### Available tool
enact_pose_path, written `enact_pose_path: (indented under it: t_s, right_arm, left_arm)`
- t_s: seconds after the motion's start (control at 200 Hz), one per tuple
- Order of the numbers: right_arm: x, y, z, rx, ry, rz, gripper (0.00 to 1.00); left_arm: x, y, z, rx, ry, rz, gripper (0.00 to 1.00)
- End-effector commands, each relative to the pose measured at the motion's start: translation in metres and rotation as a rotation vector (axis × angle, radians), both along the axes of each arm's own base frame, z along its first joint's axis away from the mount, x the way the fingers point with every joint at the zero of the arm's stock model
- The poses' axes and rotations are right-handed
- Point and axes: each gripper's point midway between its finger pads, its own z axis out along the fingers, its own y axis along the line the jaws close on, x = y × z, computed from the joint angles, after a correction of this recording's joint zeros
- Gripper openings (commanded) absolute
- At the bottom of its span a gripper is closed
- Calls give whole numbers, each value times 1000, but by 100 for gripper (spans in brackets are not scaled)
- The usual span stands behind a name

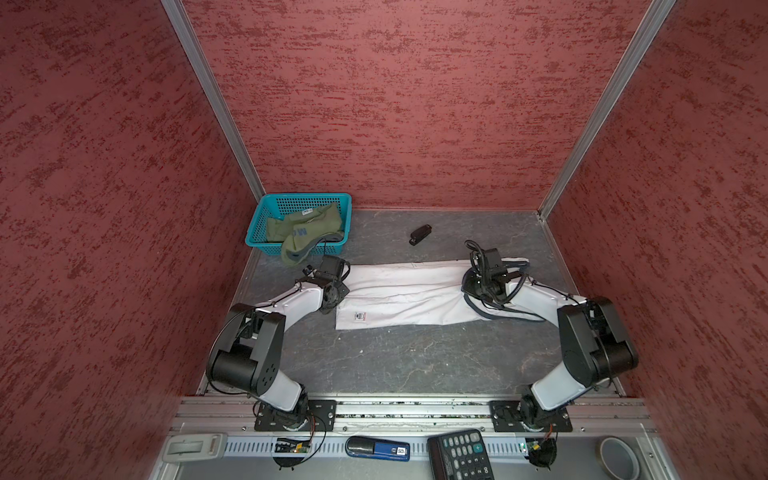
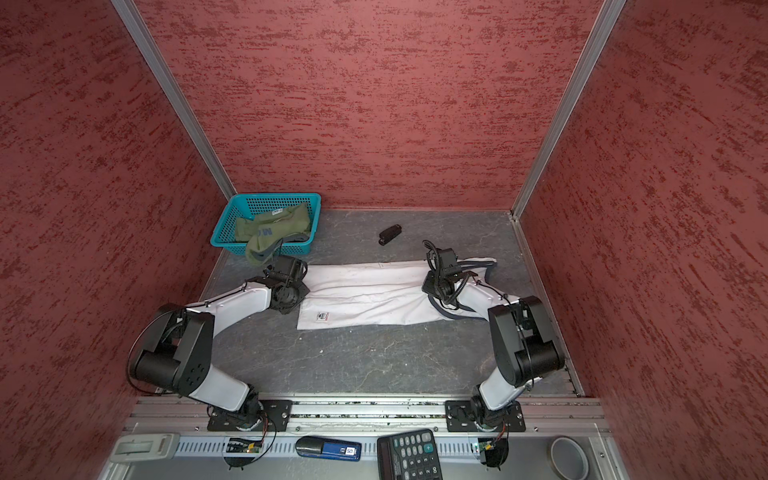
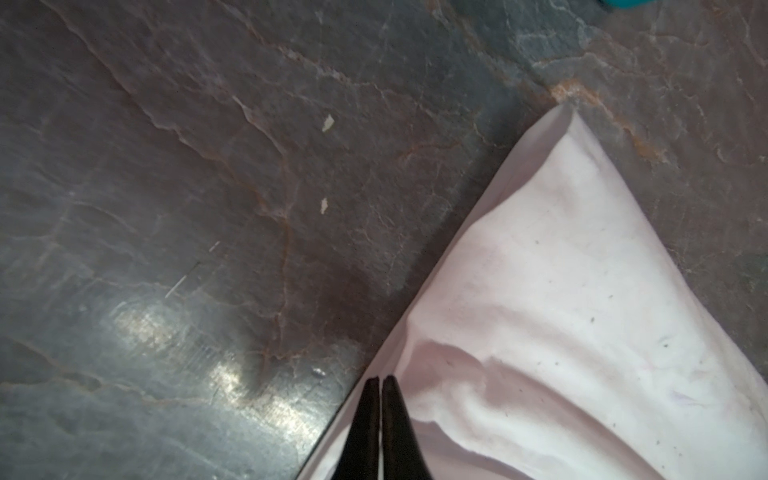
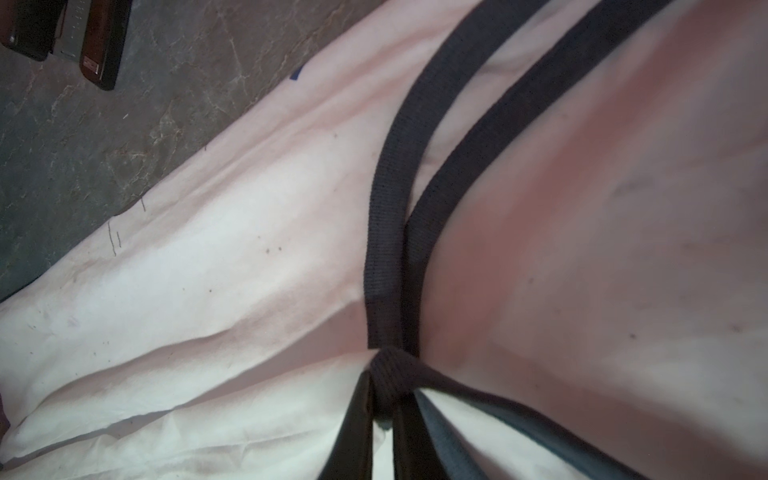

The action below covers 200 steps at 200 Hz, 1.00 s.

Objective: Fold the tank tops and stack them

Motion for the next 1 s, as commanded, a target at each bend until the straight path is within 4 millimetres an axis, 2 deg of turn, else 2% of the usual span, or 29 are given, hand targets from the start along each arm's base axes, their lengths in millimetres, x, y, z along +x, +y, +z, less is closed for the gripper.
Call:
enact_pose_path:
  t_s: [0.0, 0.065, 0.21, 0.27, 0.356, 0.481, 0.646, 0.791, 0.902, 0.997]
  right_arm:
    - [18, 0, 10, 3, -52, -5, 12]
    - [20, 1, 10, 3, -53, -4, 14]
    - [21, 0, 11, -6, -56, -1, 19]
    - [21, -1, 11, -10, -59, 2, 20]
    - [21, -2, 9, -16, -55, 4, 21]
    - [22, -1, 9, -15, -57, 2, 21]
    - [22, -1, 9, -10, -57, 1, 21]
    - [20, -3, 11, -13, -61, -3, 21]
    - [19, -3, 9, -13, -57, -5, 21]
    - [19, -3, 9, -8, -57, -6, 21]
  left_arm:
    - [8, 0, 3, -7, -16, -5, 7]
    - [7, 1, 6, 2, -18, -15, 11]
    - [-1, 4, 24, 44, -44, -60, 38]
    - [-5, -2, 33, 61, -59, -108, 45]
    - [-12, -17, 38, 78, -59, -188, 50]
    - [-22, -32, 30, 82, -20, -240, 52]
    - [-26, -29, 17, 102, 24, -217, 54]
    - [-20, -33, 10, 93, 33, -225, 58]
    - [-15, -37, 4, 83, 50, -227, 55]
    - [-10, -39, 3, 76, 41, -222, 44]
